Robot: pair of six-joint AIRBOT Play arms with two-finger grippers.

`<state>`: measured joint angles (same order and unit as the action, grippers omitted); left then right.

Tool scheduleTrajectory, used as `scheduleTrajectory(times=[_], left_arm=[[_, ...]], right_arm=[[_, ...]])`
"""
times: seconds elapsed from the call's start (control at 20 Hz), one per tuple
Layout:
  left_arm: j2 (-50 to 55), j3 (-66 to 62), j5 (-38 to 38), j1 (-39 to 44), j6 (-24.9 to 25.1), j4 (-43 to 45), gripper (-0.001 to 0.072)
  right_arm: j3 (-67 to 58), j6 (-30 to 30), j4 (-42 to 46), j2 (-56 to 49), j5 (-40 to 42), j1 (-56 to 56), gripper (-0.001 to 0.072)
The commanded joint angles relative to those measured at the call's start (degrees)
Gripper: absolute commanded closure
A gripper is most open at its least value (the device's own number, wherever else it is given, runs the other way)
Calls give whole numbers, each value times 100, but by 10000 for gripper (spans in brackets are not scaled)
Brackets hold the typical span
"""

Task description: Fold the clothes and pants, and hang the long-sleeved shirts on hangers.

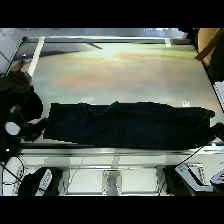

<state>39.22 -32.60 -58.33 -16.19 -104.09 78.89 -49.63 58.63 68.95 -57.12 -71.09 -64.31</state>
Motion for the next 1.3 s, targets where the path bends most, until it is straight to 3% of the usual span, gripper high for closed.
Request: scheduleTrajectory(times=[0.0,0.1,0.15,0.35,0.45,0.75,1.1,1.25], left_arm=[[-103,-1029,-514,144,684,-719,6],[396,-1200,-1609,485,765,-1346,6],[629,-1113,-1735,710,745,-1543,6],[1456,-925,-1508,1845,721,-2061,8],[1803,-920,-1451,2549,452,-2061,8],[2118,-643,-422,4140,-1141,-2059,8],[2695,-413,1368,4225,-1633,-1897,12],[2953,-415,1917,4227,-1679,-2240,172]], right_arm=[[-1137,485,-400,37,-557,7,206],[-1545,446,-1714,111,-612,52,206],[-1615,321,-2109,149,-612,168,206],[-1617,321,-2221,190,-586,922,207],[-1617,321,-2221,190,-514,1276,206],[-1617,319,-2216,190,-243,1698,206],[-1617,319,-2059,188,-245,1696,207],[-1617,319,-2057,190,-291,1696,207]])
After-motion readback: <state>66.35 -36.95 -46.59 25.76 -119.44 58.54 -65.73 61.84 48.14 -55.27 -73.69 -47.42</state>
